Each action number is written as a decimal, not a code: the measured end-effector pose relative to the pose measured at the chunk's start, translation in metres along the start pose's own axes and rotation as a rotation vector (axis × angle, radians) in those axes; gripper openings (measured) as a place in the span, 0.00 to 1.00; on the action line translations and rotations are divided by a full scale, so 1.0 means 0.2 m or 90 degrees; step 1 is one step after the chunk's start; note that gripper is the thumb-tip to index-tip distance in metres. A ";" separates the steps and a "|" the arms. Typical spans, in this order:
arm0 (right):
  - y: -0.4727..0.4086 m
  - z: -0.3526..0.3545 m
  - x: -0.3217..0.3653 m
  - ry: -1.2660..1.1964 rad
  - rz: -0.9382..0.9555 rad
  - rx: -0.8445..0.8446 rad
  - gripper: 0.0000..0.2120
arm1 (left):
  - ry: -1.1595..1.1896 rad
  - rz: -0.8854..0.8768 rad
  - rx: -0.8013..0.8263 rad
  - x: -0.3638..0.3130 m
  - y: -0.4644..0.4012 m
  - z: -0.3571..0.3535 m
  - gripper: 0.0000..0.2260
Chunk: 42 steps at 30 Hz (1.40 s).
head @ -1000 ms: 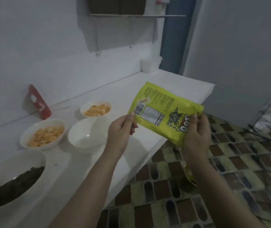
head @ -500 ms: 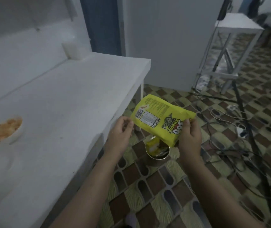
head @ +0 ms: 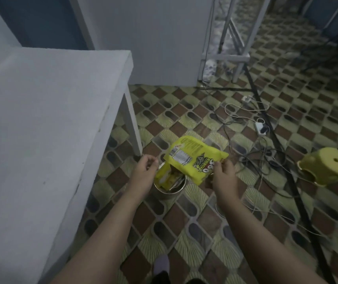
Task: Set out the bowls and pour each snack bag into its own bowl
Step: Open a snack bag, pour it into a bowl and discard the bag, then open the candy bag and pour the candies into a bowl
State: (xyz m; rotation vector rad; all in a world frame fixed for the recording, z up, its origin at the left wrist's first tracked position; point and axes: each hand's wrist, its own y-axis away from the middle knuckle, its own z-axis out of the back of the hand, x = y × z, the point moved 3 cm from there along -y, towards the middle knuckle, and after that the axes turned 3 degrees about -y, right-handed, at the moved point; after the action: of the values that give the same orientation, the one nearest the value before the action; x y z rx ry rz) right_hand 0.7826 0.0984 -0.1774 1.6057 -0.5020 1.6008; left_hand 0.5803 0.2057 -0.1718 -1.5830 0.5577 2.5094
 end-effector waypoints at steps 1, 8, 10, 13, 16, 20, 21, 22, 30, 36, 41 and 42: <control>-0.02 -0.02 -0.05 0.008 -0.028 -0.003 0.05 | -0.002 0.009 0.000 0.02 -0.04 -0.01 0.06; -0.36 -0.20 -0.58 0.160 -0.159 0.010 0.04 | -0.021 0.106 0.005 0.39 -0.40 -0.24 0.08; -0.49 -0.25 -0.75 0.187 -0.172 0.028 0.03 | -0.031 0.132 0.018 0.55 -0.50 -0.32 0.06; -0.69 -0.36 -1.04 0.227 -0.176 0.041 0.04 | -0.025 0.149 0.001 0.82 -0.62 -0.44 0.04; -0.86 -0.47 -1.35 0.250 -0.162 0.042 0.05 | -0.026 0.161 -0.008 1.09 -0.72 -0.55 0.04; -1.05 -0.63 -1.74 0.260 -0.182 0.063 0.06 | -0.028 0.163 -0.022 1.41 -0.86 -0.66 0.05; -1.09 -0.66 -1.82 0.249 -0.194 0.072 0.06 | -0.025 0.156 -0.026 1.46 -0.89 -0.69 0.05; -1.11 -0.69 -1.89 0.249 -0.206 0.074 0.07 | -0.020 0.153 -0.029 1.50 -0.91 -0.71 0.06; -0.97 -0.68 -1.58 0.166 -0.147 0.074 0.08 | 0.006 0.113 -0.020 1.20 -0.82 -0.70 0.09; -0.71 -0.68 -0.60 0.061 0.060 0.160 0.10 | 0.051 0.020 -0.060 0.53 -0.65 -0.42 0.04; -0.41 -0.80 0.29 0.016 0.276 0.280 0.09 | 0.035 -0.105 -0.154 -0.14 -0.47 0.08 0.05; -0.33 -0.85 0.45 0.003 0.310 0.313 0.10 | 0.035 -0.126 -0.179 -0.26 -0.43 0.21 0.06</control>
State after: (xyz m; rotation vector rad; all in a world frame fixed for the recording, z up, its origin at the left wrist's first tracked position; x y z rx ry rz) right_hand 0.7348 0.2898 -0.1271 1.9350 -0.5543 2.2216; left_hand 0.5933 0.3051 -0.1306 -1.7067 0.0462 2.4835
